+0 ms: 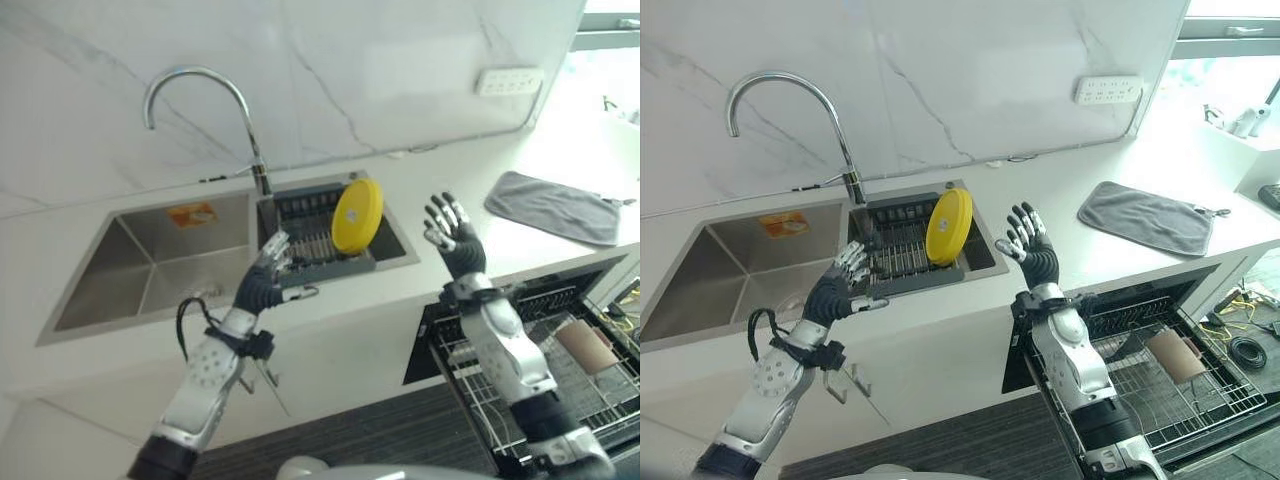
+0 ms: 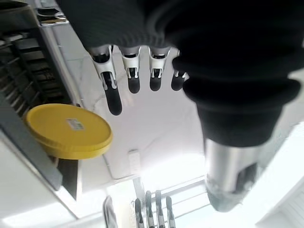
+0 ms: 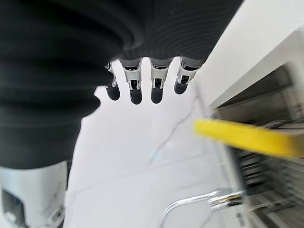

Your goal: Place the dishes in the dishwasher.

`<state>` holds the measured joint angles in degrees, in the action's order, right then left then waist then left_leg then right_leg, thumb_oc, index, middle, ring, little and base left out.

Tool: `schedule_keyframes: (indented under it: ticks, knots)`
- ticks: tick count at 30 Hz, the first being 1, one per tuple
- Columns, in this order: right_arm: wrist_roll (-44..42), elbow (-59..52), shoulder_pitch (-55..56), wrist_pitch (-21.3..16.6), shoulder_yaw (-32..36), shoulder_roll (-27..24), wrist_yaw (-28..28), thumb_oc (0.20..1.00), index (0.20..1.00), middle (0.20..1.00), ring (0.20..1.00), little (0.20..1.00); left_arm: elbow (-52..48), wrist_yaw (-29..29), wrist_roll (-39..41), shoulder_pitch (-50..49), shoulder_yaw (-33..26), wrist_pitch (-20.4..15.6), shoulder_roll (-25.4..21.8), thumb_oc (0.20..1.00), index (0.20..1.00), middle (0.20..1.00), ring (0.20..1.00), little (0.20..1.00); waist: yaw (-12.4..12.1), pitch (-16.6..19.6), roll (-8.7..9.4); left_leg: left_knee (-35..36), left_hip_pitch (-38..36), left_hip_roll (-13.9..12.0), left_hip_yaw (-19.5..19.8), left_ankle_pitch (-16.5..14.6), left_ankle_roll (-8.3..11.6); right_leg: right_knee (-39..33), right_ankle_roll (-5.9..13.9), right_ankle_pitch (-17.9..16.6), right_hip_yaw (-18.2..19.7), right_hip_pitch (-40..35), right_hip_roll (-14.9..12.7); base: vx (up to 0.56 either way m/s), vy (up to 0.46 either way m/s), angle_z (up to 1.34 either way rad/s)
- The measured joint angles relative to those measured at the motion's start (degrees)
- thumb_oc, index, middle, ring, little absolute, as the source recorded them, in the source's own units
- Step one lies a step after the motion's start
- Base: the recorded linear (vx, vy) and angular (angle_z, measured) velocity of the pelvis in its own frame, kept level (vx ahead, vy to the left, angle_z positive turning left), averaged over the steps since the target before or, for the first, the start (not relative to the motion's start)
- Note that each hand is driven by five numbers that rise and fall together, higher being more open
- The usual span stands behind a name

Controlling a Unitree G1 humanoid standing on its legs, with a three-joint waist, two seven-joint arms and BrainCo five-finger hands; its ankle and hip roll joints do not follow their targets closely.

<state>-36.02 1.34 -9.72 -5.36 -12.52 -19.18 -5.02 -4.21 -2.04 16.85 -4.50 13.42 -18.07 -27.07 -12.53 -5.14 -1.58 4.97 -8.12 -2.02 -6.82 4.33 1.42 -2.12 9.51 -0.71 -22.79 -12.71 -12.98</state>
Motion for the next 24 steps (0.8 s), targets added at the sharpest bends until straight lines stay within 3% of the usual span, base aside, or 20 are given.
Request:
schedule_keyframes:
  ticks: [4, 5, 7, 9, 10, 15, 19, 24]
  knots:
    - [-0.02, 0.44, -0.65, 0.0, -0.06, -1.58, 1.1, 1.0, 1.0, 1.0, 1.0, 1.0, 1.05, 1.06, 0.04, -0.27, 0.45, -1.46, -0.06, 1.0, 1.0, 1.0, 1.0, 1.0, -0.08, -1.39, -1.42, -0.03, 2.41, 0.22, 0.03, 0.21, -0.21, 0.53, 0.58, 0.0, 0.6, 3.38, -0.36, -0.2, 0.156, -0.05]
    - [-0.1, 1.19, -2.71, -0.14, 0.0, -2.93, 1.4, 1.0, 1.0, 1.0, 1.0, 1.0, 2.95, 2.17, 0.15, 0.91, 1.36, -3.85, -0.08, 1.0, 1.0, 1.0, 1.0, 1.0, 0.02, -2.49, -2.38, -0.79, 5.54, 0.14, 0.08, 0.75, -0.31, 1.78, 0.57, -0.25, 1.14, 7.0, -0.45, -0.39, 0.164, -0.1]
    - [-0.18, 7.75, -16.48, 0.03, 2.36, -9.68, 1.69, 1.0, 1.0, 1.0, 1.0, 1.0, 9.05, 4.41, 0.47, 11.09, 7.07, -6.37, -0.58, 1.0, 1.0, 1.0, 1.0, 1.0, 0.12, -11.15, -6.71, -3.87, 12.93, -0.26, 1.2, 2.53, -0.94, 5.9, 0.53, -0.59, 2.01, 14.54, -0.85, -0.16, 0.146, 0.02]
    - [-0.31, 9.54, -23.43, -1.22, 3.93, -10.85, 3.23, 1.0, 1.0, 1.0, 1.0, 1.0, 8.87, 6.44, 0.48, 14.68, 6.64, -8.58, -0.14, 1.0, 1.0, 1.0, 1.0, 1.0, -0.36, -16.42, -6.75, -3.9, 15.5, 0.09, 1.79, 2.22, -0.97, 8.12, -0.33, -0.25, 3.23, 18.31, -1.24, 0.14, 0.139, -0.05]
    - [-1.22, 9.51, -22.62, -1.29, 4.93, -10.48, 3.37, 1.0, 1.0, 1.0, 1.0, 1.0, 8.45, 6.33, 0.4, 13.87, 6.26, -8.41, 0.16, 1.0, 1.0, 1.0, 1.0, 1.0, -0.44, -16.85, -6.3, -3.59, 14.12, 0.74, 1.86, 2.13, -1.03, 7.54, -0.37, -0.27, 3.19, 16.76, -1.67, 0.29, 0.121, 0.0]
    - [-1.3, 5.21, -11.43, 1.57, 4.5, -7.41, 4.97, 1.0, 1.0, 1.0, 1.0, 1.0, 0.54, 5.91, 0.33, 0.39, -0.41, -7.53, 0.11, 1.0, 1.0, 1.0, 1.0, 1.0, -0.66, -15.58, -3.89, -0.69, 2.07, 3.17, 1.72, -0.53, -1.57, 1.14, 1.36, -0.41, 2.62, 2.77, -2.91, 0.31, 0.091, 0.05]
    - [-1.21, 2.05, -8.33, 3.85, 4.09, -5.23, 5.37, 1.0, 1.0, 1.0, 1.0, 1.0, -0.09, 3.56, 0.14, -3.85, -0.61, -5.71, 0.24, 1.0, 1.0, 1.0, 1.0, 1.0, -1.09, -11.38, -2.9, -0.09, -0.87, 3.4, 2.99, -0.79, -1.37, -0.33, 1.36, -0.36, 1.78, -1.45, -2.83, 0.16, 0.03, 0.19]
    - [-1.09, 2.03, -8.32, 3.98, 3.18, -4.59, 5.41, 1.0, 1.0, 1.0, 1.0, 1.0, -0.09, 1.81, 0.14, -5.98, -0.49, -5.72, 0.13, 1.0, 1.0, 1.0, 1.0, 1.0, -2.1, -9.26, -2.47, -0.09, -1.87, 3.05, 3.01, -0.85, -1.26, -1.88, 1.66, -0.09, 1.69, -3.1, -2.31, 0.05, -0.004, 0.0]
